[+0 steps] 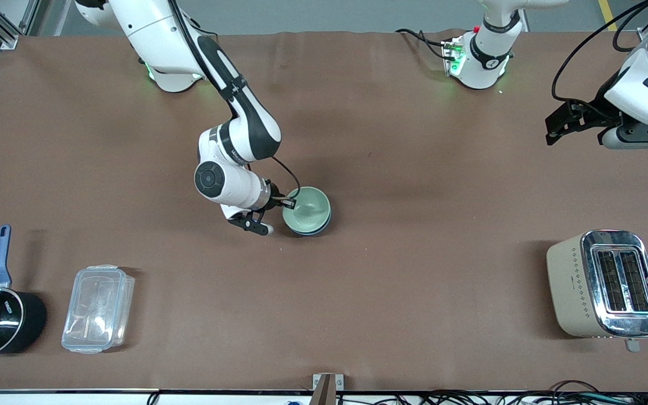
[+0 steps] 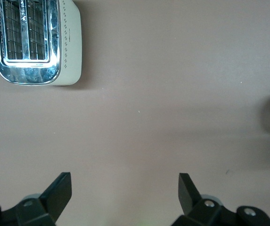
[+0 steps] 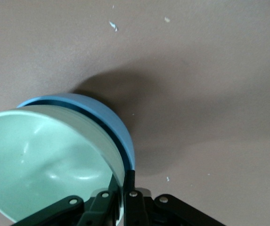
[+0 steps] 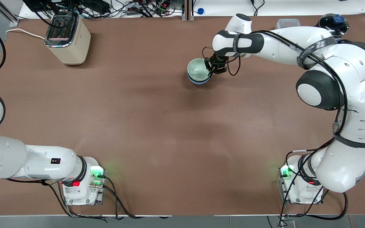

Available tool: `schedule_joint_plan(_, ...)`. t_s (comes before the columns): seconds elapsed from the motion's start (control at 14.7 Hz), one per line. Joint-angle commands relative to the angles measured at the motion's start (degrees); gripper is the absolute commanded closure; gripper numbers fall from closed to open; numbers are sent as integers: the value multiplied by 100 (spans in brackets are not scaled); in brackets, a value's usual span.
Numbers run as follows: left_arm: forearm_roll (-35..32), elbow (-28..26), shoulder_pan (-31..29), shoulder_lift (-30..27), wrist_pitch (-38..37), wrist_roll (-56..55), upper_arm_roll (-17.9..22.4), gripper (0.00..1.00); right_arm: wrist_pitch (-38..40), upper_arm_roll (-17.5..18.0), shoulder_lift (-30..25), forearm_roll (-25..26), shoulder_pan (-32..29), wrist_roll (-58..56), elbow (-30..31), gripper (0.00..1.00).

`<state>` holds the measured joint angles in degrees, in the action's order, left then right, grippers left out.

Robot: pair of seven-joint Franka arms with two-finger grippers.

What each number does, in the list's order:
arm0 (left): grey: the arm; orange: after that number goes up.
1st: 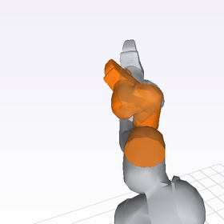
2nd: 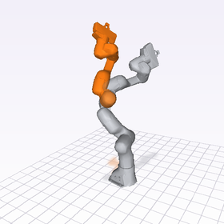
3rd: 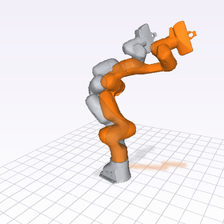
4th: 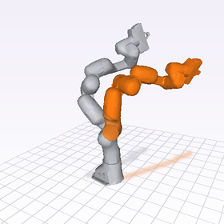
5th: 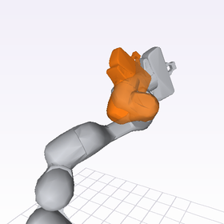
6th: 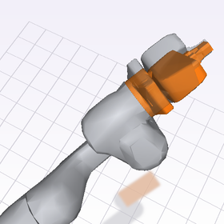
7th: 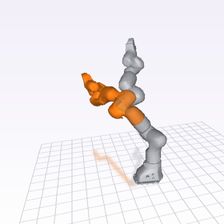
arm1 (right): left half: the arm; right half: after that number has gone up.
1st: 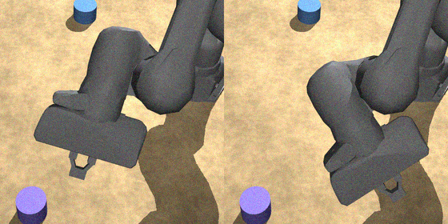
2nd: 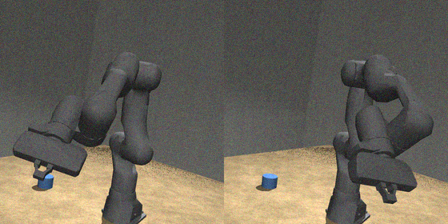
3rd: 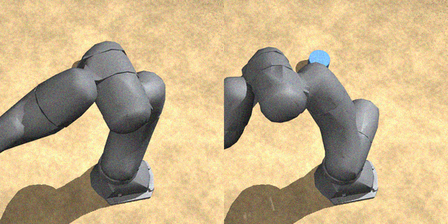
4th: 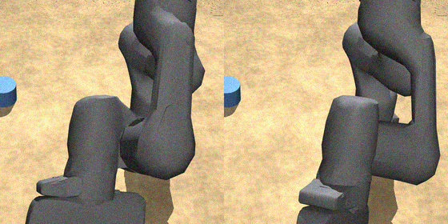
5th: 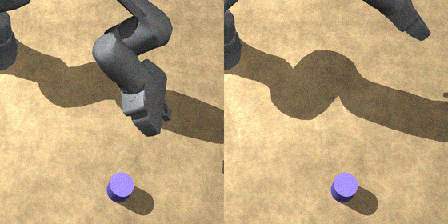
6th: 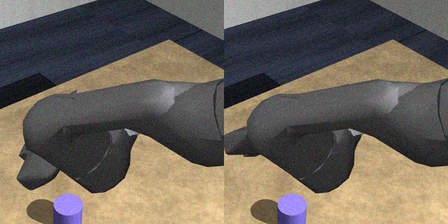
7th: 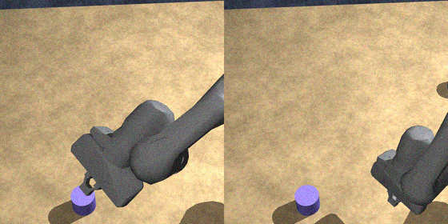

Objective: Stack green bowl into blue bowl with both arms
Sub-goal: 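Lower the green bowl into the blue bowl with the right gripper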

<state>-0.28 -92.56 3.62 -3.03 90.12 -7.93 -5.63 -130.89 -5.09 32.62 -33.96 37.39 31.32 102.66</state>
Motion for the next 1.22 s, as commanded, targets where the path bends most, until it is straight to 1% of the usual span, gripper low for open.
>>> schedule_joint_plan(0.0,107,-52,-28,-110,32,116,10,0,-86,-10,17,-278,58,33,-1,95)
schedule_joint_plan(0.27,107,-52,-28,-84,23,108,10,0,-130,-10,17,-278,66,32,-1,93)
schedule_joint_plan(0.48,99,-61,-159,-75,14,108,10,0,-121,-18,17,-278,49,6,-1,92)
schedule_joint_plan(0.54,99,-43,-160,-66,23,108,10,0,-95,-18,17,-278,23,-11,-1,91)
schedule_joint_plan(0.61,99,-34,-160,-49,23,108,10,0,-68,-18,17,-278,5,-3,-1,84)
schedule_joint_plan(0.82,99,-25,-168,-66,14,108,10,0,-51,-27,8,-278,-39,41,-1,54)
schedule_joint_plan(0.88,107,-25,-168,-66,14,116,10,0,-42,-27,-1,-278,-74,41,-1,48)
schedule_joint_plan(0.95,107,-25,-168,-57,23,116,10,0,-42,-27,-27,-278,-118,41,-1,46)
schedule_joint_plan(1.02,107,-25,-168,-57,23,108,10,0,-16,-44,-71,-269,-153,24,-1,42)
schedule_joint_plan(1.09,125,-25,-168,-57,23,116,10,0,80,-71,-158,-269,-214,6,-9,39)
schedule_joint_plan(1.16,125,-34,-160,-75,23,116,-8,0,238,-97,-377,-243,-389,-29,-9,35)
